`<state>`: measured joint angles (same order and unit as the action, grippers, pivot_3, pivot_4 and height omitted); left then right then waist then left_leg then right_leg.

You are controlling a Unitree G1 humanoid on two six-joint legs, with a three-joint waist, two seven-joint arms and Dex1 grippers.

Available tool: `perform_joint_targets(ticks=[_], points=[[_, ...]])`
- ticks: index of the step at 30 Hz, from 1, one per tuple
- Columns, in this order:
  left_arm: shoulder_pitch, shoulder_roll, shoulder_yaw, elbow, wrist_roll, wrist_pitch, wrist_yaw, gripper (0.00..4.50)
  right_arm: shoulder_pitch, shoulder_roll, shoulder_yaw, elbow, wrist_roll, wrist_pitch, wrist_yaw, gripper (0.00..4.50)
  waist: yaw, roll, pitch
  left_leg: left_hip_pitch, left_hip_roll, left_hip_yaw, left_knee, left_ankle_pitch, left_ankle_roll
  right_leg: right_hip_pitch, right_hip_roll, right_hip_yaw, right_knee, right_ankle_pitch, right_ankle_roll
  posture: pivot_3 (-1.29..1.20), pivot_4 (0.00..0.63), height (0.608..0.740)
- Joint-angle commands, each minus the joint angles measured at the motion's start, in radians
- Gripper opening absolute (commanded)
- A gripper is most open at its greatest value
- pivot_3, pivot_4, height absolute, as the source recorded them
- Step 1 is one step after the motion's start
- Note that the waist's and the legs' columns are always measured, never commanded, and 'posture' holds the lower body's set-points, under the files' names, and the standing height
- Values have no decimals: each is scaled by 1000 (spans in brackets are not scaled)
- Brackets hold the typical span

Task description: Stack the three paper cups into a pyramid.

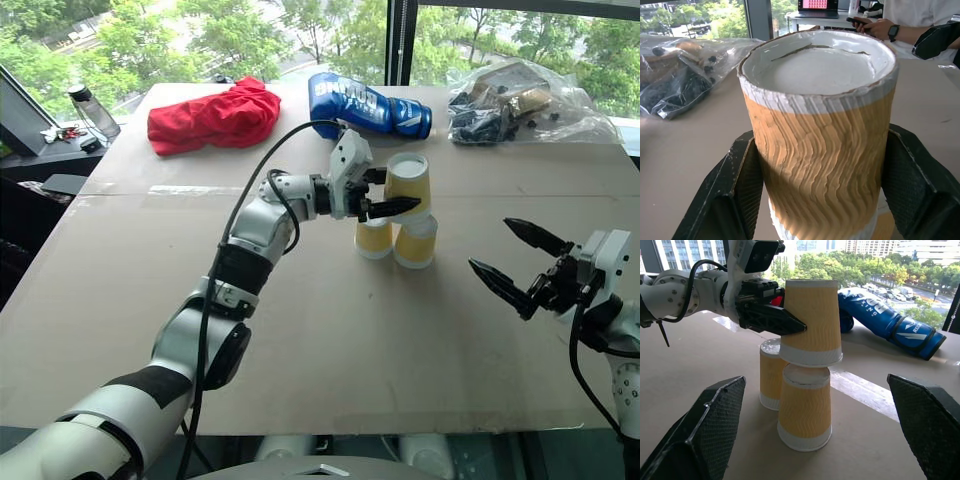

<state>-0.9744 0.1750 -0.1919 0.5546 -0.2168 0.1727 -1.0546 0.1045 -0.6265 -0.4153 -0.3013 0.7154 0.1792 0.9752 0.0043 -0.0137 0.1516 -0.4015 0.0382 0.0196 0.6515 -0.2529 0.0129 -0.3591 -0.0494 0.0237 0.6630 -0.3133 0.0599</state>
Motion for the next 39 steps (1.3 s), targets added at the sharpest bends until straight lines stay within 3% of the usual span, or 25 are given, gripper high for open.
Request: perform_joint_targets(ticks=[1,12,16,17,24,28,35,39], points=[[-10,21,3,-71,1,17,-22,3053,5,1,-48,-39,27,-27,4,4500,0,0,0,0,0,0,0,0,0,0,0,0,0,0,0,0,150,740],[43,42,3,-149,-13,75,-34,3053,-14,4,-23,-41,31,-20,6,4500,8,0,0,0,0,0,0,0,0,0,0,0,0,0,0,0,150,740],[54,45,0,-168,-22,92,-52,4402,-23,2,-12,-49,33,-11,0,4500,7,0,0,0,0,0,0,0,0,0,0,0,0,0,0,0,150,740],[55,46,0,-172,-20,89,-52,4457,-24,2,-11,-49,34,-11,-1,4500,6,0,0,0,0,0,0,0,0,0,0,0,0,0,0,0,150,740],[52,40,40,-212,-38,74,-16,4457,-29,0,-6,-40,34,-12,2,4500,8,0,0,-1,0,0,1,0,0,0,0,0,0,0,0,0,150,740],[70,58,65,-324,-95,126,-31,4457,-23,3,-1,-35,29,-17,10,4500,8,0,0,-1,0,0,1,0,0,0,0,0,0,0,0,0,150,740],[172,210,87,-553,-145,270,-34,4457,-13,9,13,-12,5,-35,33,4500,0,1,0,1,1,0,1,0,0,0,0,1,2,0,0,0,150,740],[347,284,208,-736,-271,369,1,4457,-25,27,40,16,-6,-37,43,4500,-7,1,-1,1,1,0,1,0,0,0,0,1,2,0,0,0,150,740]])
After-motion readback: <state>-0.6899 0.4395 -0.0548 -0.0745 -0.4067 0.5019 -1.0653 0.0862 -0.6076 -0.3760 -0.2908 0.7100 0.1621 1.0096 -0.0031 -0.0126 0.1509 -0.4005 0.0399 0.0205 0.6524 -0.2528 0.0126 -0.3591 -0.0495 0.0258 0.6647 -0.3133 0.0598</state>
